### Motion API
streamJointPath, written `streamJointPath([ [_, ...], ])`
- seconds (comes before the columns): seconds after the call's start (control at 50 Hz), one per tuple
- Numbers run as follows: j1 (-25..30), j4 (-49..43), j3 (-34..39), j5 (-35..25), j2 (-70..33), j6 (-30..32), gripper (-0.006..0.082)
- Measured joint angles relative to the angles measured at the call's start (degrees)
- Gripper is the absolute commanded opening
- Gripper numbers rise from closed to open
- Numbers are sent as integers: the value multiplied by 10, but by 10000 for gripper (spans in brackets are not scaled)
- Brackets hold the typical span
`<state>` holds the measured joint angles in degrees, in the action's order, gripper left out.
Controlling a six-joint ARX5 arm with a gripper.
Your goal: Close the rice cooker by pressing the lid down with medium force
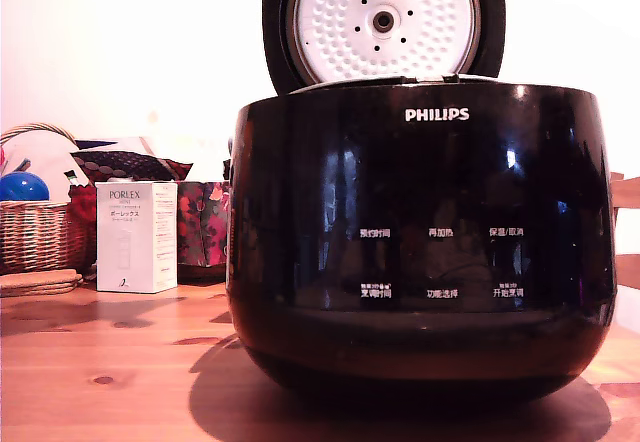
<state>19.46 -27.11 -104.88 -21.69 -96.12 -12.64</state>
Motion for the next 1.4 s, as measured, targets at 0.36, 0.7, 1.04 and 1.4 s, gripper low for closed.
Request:
streamJointPath([
  [0.36, 0, 84, -1, -101, -49, -71, -24],
  [0.7, 4, 113, -55, -205, -128, -159, -24],
  [1.04, 42, 85, -78, -295, -128, -189, -24],
  [1.4, 50, -55, -78, -358, -128, -147, -23],
])
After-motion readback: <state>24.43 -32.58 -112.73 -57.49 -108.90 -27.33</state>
